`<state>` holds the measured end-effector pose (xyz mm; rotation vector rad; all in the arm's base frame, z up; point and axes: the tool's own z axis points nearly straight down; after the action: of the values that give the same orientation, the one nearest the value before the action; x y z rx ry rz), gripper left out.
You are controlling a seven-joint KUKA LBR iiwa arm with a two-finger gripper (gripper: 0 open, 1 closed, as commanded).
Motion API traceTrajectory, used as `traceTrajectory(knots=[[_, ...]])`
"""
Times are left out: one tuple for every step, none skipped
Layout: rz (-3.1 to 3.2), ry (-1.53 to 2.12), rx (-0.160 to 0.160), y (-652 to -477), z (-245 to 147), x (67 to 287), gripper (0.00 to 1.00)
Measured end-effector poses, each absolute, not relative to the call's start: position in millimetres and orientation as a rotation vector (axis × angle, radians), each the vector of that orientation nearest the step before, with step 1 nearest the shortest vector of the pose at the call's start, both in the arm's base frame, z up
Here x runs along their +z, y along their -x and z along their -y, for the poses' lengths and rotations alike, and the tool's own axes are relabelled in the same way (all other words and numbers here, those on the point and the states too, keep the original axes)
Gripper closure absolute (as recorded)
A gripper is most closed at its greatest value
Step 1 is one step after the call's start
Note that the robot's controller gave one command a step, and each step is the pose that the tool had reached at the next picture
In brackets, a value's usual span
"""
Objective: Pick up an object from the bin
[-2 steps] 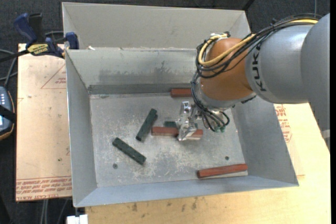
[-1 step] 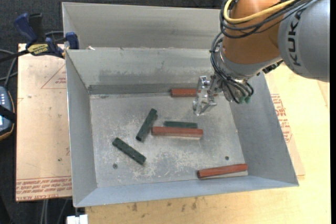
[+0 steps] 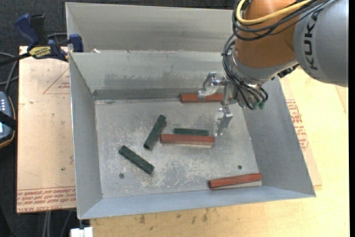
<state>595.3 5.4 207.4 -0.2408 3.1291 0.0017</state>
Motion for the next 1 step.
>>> traceTrajectory(knots=[[-3.129,0.241,0.002,-595.3,-5.4,207.4,0.0]])
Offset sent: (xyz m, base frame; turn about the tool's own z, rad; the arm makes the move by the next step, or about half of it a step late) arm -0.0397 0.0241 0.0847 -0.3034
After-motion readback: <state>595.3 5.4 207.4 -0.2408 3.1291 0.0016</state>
